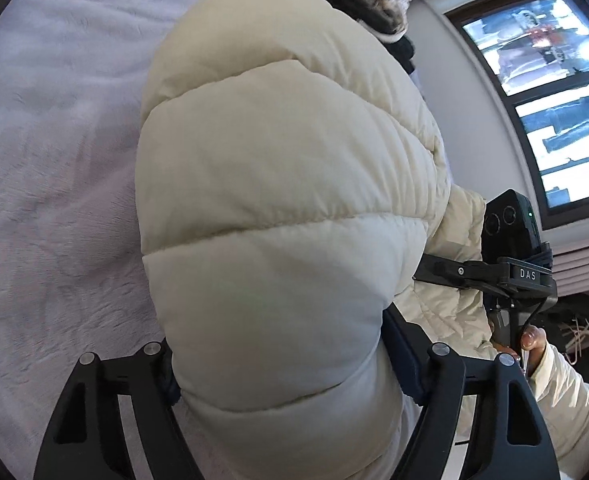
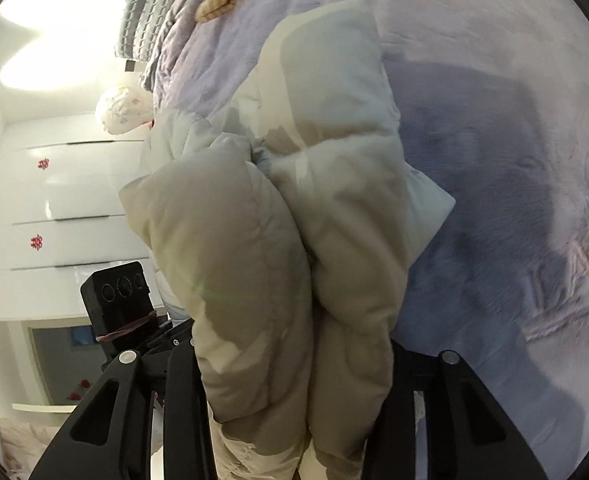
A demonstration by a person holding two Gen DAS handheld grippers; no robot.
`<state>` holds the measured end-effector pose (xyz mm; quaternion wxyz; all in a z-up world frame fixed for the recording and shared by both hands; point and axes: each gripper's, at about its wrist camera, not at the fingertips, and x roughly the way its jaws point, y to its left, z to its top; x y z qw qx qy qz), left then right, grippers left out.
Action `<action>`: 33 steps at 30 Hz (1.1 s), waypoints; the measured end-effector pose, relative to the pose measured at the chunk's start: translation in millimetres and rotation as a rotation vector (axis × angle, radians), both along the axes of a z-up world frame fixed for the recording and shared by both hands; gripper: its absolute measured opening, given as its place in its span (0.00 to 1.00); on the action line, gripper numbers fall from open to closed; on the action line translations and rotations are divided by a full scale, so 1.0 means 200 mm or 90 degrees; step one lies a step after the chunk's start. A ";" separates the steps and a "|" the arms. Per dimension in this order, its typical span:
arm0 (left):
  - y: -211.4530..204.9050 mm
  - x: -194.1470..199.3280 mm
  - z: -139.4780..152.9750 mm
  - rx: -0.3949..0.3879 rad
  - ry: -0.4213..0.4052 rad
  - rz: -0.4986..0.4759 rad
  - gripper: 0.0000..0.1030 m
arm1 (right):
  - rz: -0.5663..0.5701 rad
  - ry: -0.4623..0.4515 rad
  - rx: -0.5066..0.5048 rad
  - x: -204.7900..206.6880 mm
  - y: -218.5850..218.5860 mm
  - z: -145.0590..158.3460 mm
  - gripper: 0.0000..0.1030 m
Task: Fold large clothes
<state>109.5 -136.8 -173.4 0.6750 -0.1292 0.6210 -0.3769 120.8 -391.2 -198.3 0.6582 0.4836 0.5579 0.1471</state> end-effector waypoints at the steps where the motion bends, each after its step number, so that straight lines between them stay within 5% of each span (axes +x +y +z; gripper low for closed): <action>1: 0.03 0.00 0.03 -0.005 -0.004 0.003 0.77 | 0.003 -0.005 0.000 0.01 0.03 0.04 0.41; 8: 0.37 0.10 0.22 -0.014 -0.040 0.043 0.77 | 0.041 -0.040 0.003 0.19 0.31 0.20 0.41; 16: 0.76 0.37 0.29 0.014 -0.067 0.108 0.77 | 0.075 -0.073 0.006 0.53 0.64 0.20 0.41; 25: 1.00 0.69 0.07 0.077 -0.068 0.173 0.77 | 0.083 -0.072 -0.004 0.90 0.89 -0.06 0.41; 33: 0.99 0.72 -0.14 0.092 -0.054 0.198 0.88 | 0.091 -0.064 -0.033 1.01 0.90 -0.21 0.49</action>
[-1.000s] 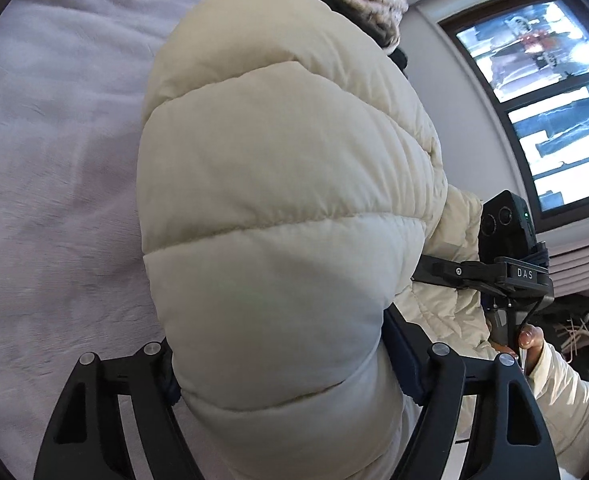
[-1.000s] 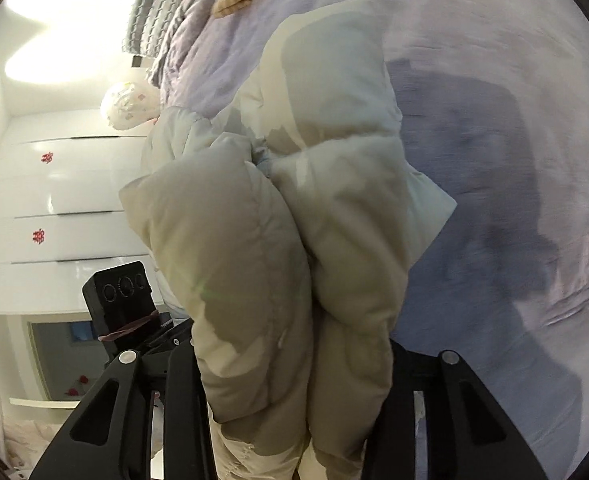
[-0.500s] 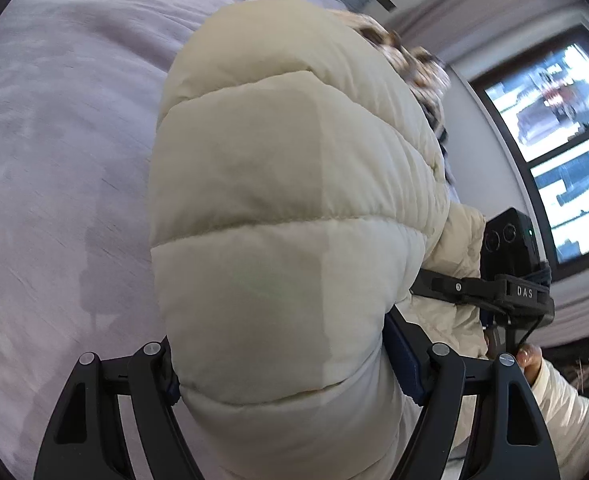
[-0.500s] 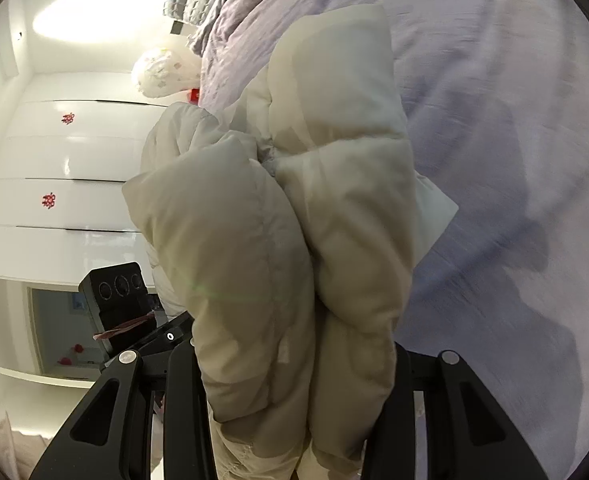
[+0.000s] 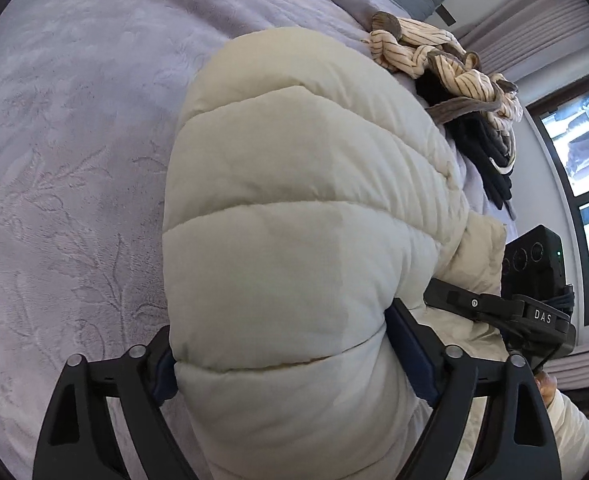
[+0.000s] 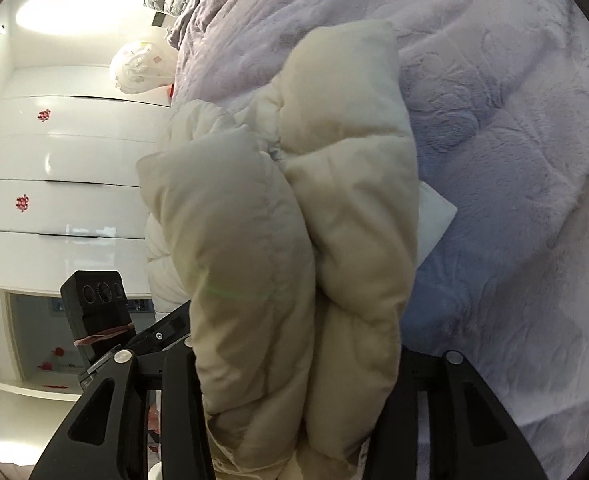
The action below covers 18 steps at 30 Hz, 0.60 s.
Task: Fold large clothes
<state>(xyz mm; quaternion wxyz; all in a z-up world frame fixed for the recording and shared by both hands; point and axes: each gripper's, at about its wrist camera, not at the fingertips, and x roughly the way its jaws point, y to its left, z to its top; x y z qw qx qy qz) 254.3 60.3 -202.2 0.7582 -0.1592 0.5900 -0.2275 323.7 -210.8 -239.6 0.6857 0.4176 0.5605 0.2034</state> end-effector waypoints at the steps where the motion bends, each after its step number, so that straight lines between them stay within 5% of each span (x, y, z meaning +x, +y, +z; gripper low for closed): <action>1: 0.01 0.00 -0.02 0.001 0.000 0.001 0.89 | 0.000 -0.001 -0.003 -0.05 -0.03 -0.03 0.51; 4: 0.04 -0.02 -0.05 -0.007 0.008 0.006 0.89 | -0.021 0.020 0.004 -0.13 -0.04 -0.08 0.61; 8: 0.01 -0.02 -0.04 0.003 0.001 0.000 0.89 | -0.025 0.033 -0.023 -0.15 -0.04 -0.02 0.61; 18: 0.01 -0.01 0.01 0.026 0.001 0.011 0.89 | -0.047 -0.009 -0.138 -0.31 -0.14 0.44 0.59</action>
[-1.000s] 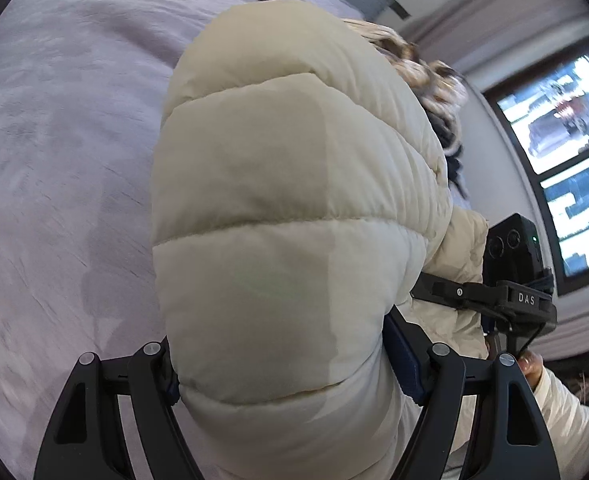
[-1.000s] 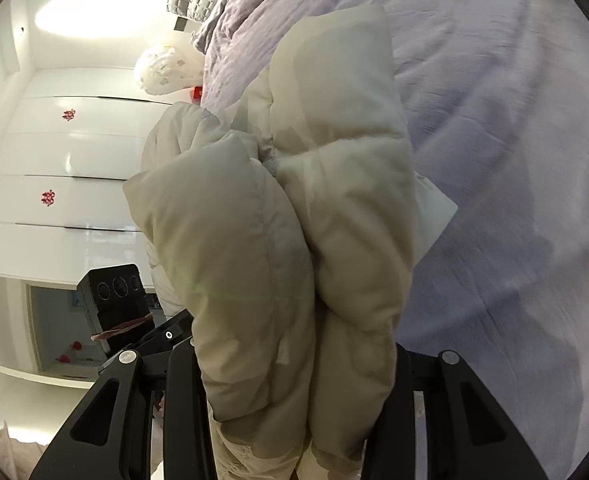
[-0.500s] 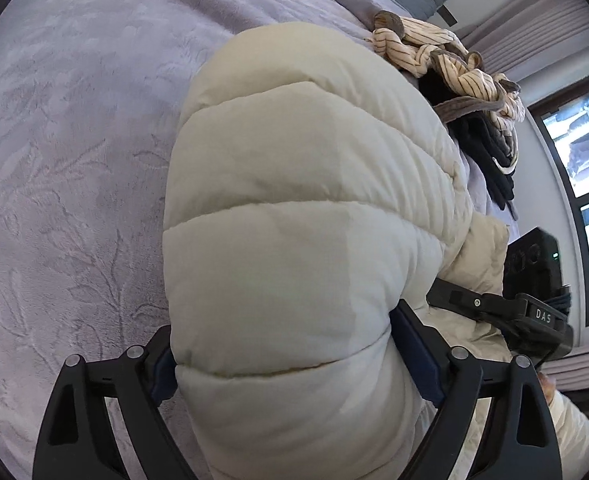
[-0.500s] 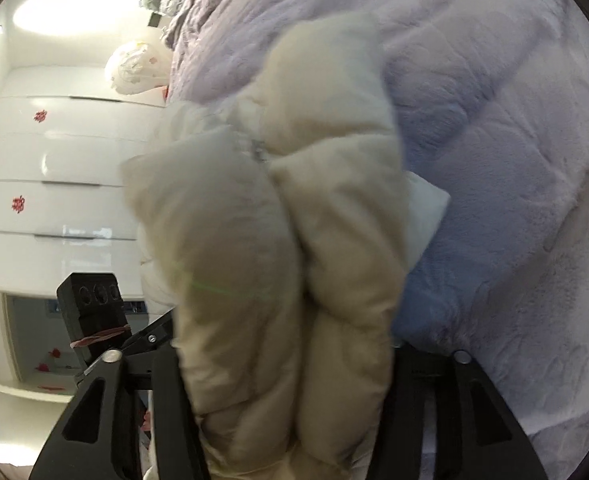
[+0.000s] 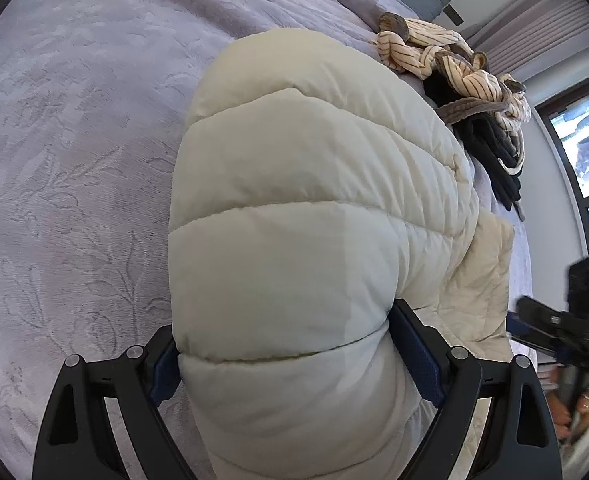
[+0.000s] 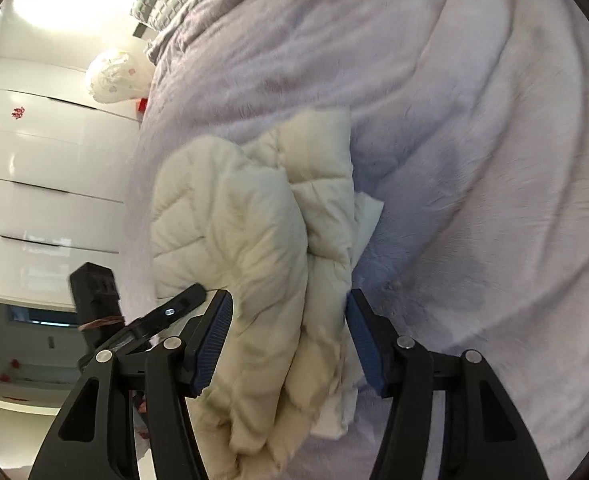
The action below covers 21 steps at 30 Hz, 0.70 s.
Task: Fold large clothes
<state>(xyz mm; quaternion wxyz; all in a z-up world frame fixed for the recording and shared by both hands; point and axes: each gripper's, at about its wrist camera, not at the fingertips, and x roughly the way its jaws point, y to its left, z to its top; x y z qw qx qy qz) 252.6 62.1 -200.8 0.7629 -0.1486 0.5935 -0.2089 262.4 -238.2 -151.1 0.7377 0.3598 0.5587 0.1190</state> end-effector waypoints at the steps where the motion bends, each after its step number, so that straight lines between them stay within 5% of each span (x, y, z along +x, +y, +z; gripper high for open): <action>1: 0.00 0.00 0.00 0.002 -0.001 0.000 0.89 | -0.004 -0.010 -0.003 -0.03 0.00 0.05 0.53; 5: -0.01 -0.01 0.02 0.018 -0.004 0.000 0.89 | 0.010 -0.040 -0.014 -0.05 0.09 0.20 0.36; 11: 0.00 -0.02 0.08 0.046 -0.012 0.011 0.89 | 0.096 -0.093 -0.062 -0.08 0.32 0.34 0.32; 21: 0.21 -0.20 0.42 0.048 -0.106 0.033 0.89 | 0.178 -0.071 -0.133 -0.13 0.48 0.22 0.32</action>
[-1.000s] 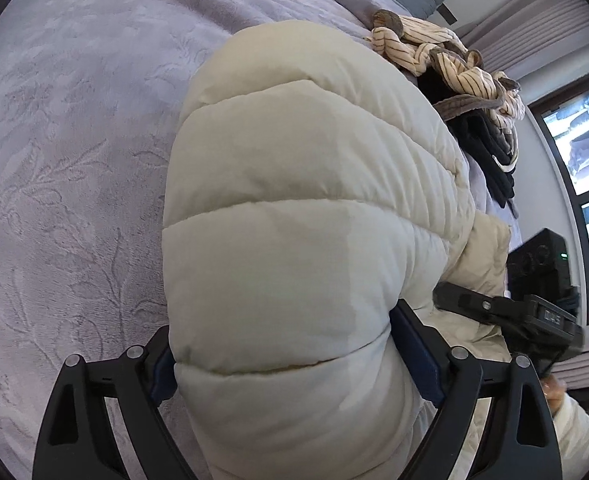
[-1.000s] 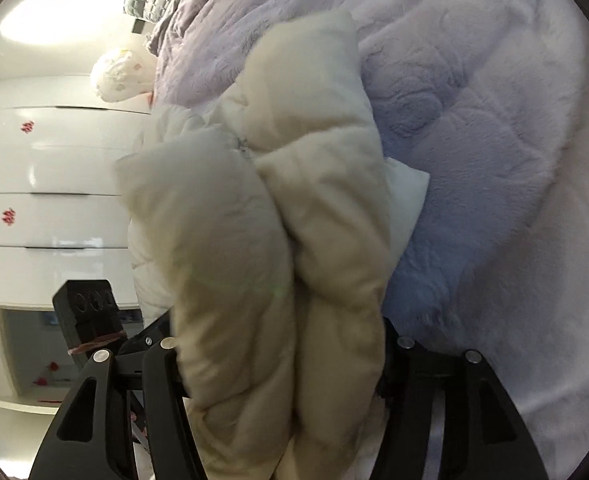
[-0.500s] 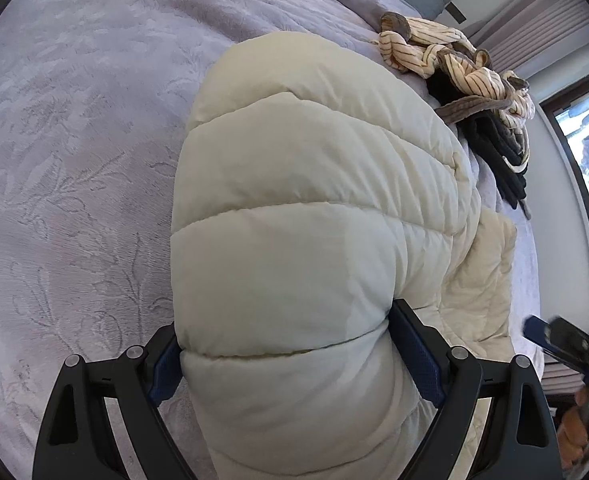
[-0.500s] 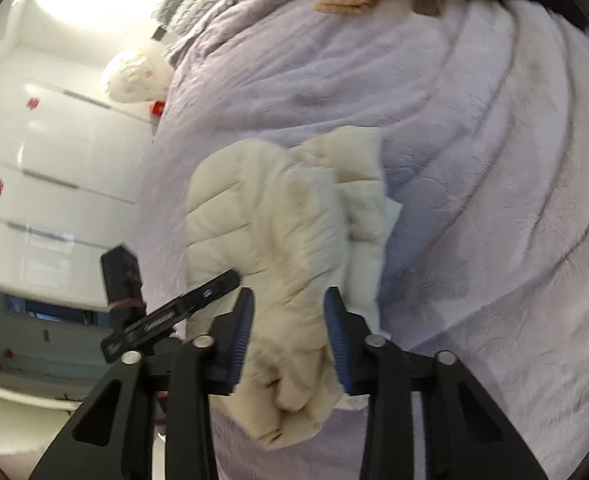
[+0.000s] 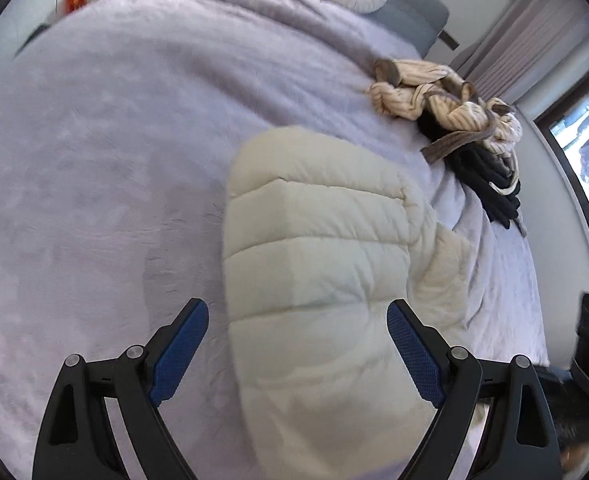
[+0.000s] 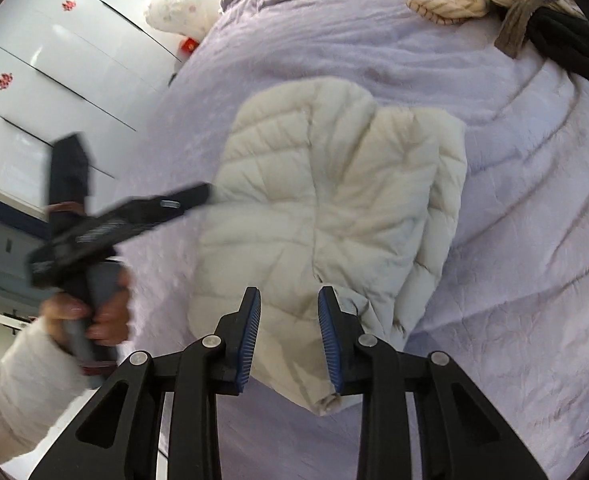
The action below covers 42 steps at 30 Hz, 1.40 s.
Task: Fold large clothes
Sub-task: 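Press the jacket bundle flat with the left gripper while the right gripper pinches its end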
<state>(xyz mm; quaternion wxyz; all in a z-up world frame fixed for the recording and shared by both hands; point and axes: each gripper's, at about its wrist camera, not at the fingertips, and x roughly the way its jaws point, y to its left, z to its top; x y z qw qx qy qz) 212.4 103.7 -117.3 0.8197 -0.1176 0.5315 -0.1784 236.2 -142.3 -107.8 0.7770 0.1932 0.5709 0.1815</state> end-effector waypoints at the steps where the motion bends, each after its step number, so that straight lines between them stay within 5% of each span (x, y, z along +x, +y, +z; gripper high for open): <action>1: 0.01 -0.04 0.01 0.008 -0.007 -0.002 0.89 | -0.001 0.004 -0.005 -0.01 -0.01 -0.02 0.32; 6: -0.04 -0.23 -0.10 0.063 -0.001 -0.029 0.89 | -0.013 0.030 -0.034 -0.05 -0.03 -0.14 0.29; 23: -0.20 -0.29 -0.28 0.081 0.035 -0.056 0.89 | -0.049 0.096 -0.036 -0.03 -0.09 -0.43 0.23; 28: -0.22 -0.29 -0.29 0.084 0.032 -0.061 0.89 | -0.055 0.089 -0.033 -0.01 -0.12 -0.37 0.24; 36: -0.20 -0.29 -0.29 0.087 0.032 -0.060 0.89 | -0.181 -0.004 -0.057 0.19 -0.31 -0.16 0.24; 42: -0.22 -0.27 -0.29 0.089 0.032 -0.065 0.89 | -0.211 0.078 -0.042 0.35 -0.37 -0.43 0.24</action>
